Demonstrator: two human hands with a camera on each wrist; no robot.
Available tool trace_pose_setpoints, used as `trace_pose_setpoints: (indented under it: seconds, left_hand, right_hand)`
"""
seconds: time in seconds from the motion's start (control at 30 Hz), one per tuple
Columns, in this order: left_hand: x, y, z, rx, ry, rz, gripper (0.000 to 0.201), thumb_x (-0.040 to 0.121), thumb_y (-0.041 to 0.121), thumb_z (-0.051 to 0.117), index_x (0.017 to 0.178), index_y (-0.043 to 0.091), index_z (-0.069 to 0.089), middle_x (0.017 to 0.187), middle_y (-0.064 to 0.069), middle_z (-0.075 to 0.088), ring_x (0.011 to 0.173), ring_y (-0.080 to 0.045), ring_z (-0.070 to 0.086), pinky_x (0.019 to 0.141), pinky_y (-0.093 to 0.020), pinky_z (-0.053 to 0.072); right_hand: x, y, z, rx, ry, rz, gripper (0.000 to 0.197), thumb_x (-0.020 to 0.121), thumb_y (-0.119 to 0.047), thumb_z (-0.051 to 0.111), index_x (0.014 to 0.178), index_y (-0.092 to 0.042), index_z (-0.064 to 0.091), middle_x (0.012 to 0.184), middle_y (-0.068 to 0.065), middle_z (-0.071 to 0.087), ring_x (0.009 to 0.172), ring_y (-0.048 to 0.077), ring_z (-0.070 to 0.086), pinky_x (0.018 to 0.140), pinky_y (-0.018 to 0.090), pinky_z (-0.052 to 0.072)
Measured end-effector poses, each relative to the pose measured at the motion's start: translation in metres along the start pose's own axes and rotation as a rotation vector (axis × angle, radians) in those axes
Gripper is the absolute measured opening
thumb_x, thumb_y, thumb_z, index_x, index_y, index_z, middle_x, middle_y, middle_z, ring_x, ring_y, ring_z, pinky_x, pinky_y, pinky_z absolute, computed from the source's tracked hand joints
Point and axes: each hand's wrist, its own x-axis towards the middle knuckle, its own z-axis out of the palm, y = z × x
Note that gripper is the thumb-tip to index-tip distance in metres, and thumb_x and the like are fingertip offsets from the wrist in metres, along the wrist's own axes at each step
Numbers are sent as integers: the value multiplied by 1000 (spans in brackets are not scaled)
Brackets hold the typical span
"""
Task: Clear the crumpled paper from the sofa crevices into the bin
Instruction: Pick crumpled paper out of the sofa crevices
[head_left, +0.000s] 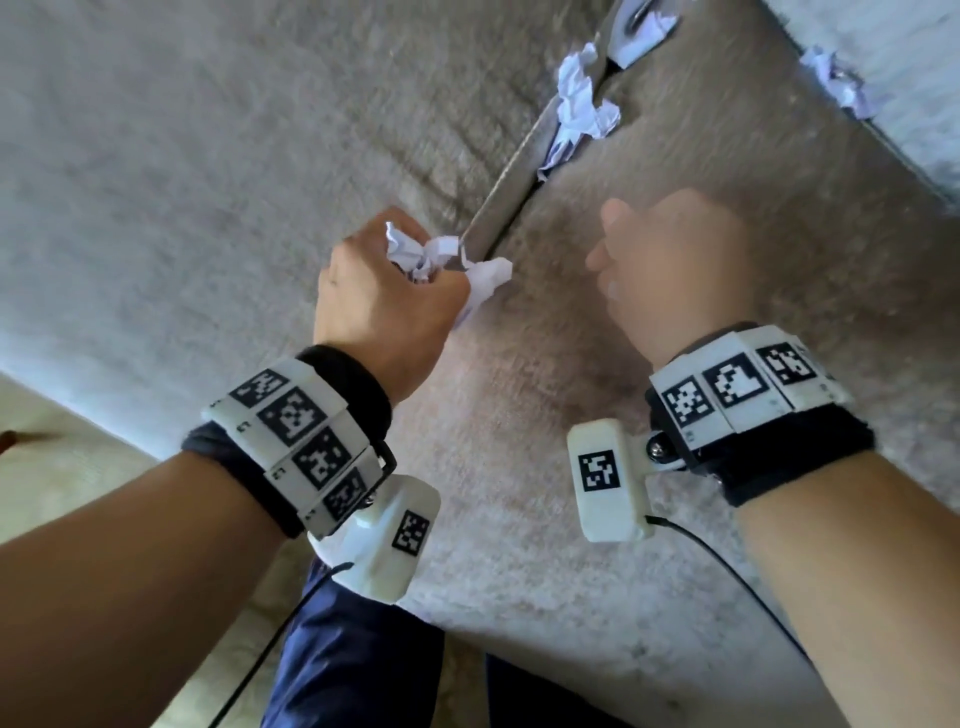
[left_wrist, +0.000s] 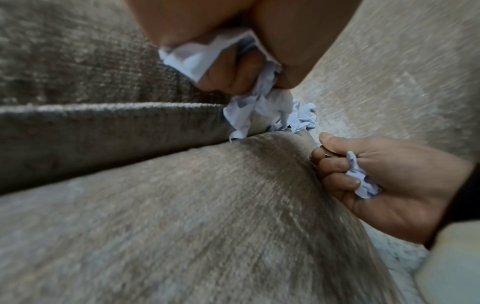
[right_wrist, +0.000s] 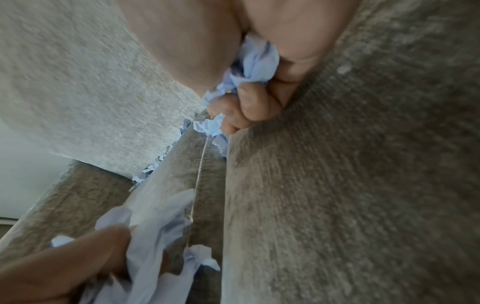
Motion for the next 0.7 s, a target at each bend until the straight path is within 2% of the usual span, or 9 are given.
trace_pose_setpoints:
  seconds: [0.07, 0.13, 0.2, 0.27, 0.37, 0.47, 0.57, 0.63, 0.7]
  left_hand:
    - [-2, 2, -2, -11, 19, 29, 33, 66, 43, 65, 57, 20, 44, 51, 14, 50, 56, -13, 55, 55, -36, 47]
    - [-3, 2, -2, -1, 14, 50, 26, 74, 38, 63, 57, 23, 50, 59, 10, 63, 63, -10, 66, 56, -37, 52]
    - [-3, 0, 1, 23, 27, 66, 30, 76, 44, 74, 62, 22, 60, 59, 7, 65, 57, -3, 62, 53, -27, 50]
    - [-2, -2, 3, 42, 30, 73, 38, 72, 47, 80, 60, 20, 56, 52, 12, 56, 47, -2, 49, 47, -15, 37]
    - [2, -2, 7, 62, -2, 31, 33, 74, 35, 77, 60, 16, 54, 55, 9, 58, 53, -6, 54, 54, -20, 38]
    - [4, 4, 9, 38, -25, 10, 31, 76, 26, 71, 51, 27, 52, 54, 21, 58, 76, -3, 71, 65, -22, 42]
    - [6, 18, 11, 37, -53, 29, 31, 80, 25, 69, 54, 30, 52, 55, 23, 57, 73, 5, 66, 63, -14, 41]
    - [11, 21, 13, 34, -36, 40, 12, 80, 28, 68, 72, 22, 64, 74, 12, 71, 79, -7, 70, 62, -22, 49]
    - [12, 31, 16, 54, -32, 52, 20, 76, 31, 61, 85, 13, 63, 88, -2, 76, 84, -19, 72, 70, -38, 59]
  right_hand:
    - [1, -1, 0, 10, 1, 3, 27, 93, -31, 58, 73, -19, 45, 60, -1, 69, 44, 15, 57, 52, 30, 45]
    - [1, -1, 0, -9, 8, -8, 27, 92, -32, 59, 72, -19, 46, 59, -1, 68, 44, 16, 58, 52, 32, 48]
    - [2, 0, 0, -20, 8, -11, 26, 91, -34, 59, 73, -19, 46, 60, -2, 69, 47, 17, 60, 54, 37, 53]
    - [2, 1, -1, -40, 8, -16, 25, 90, -36, 60, 76, -18, 50, 62, -4, 69, 51, 16, 63, 60, 44, 57]
    - [3, 1, -3, -39, 5, -20, 22, 89, -33, 63, 83, -14, 54, 64, -5, 70, 53, 14, 65, 63, 48, 58]
    - [5, 1, -8, -17, -4, -6, 20, 90, -31, 61, 86, -13, 54, 66, -3, 70, 53, 15, 64, 64, 48, 58]
    - [5, -1, -15, -16, -6, -14, 26, 93, -35, 57, 80, -11, 56, 60, -2, 67, 51, 16, 62, 63, 45, 57]
    - [7, 1, -19, 2, 10, -15, 36, 94, -38, 53, 67, -15, 50, 53, 0, 61, 45, 16, 56, 57, 39, 52]
    - [8, 3, -21, 48, 46, -16, 47, 91, -47, 50, 62, -11, 42, 52, 10, 53, 44, 25, 50, 52, 40, 48]
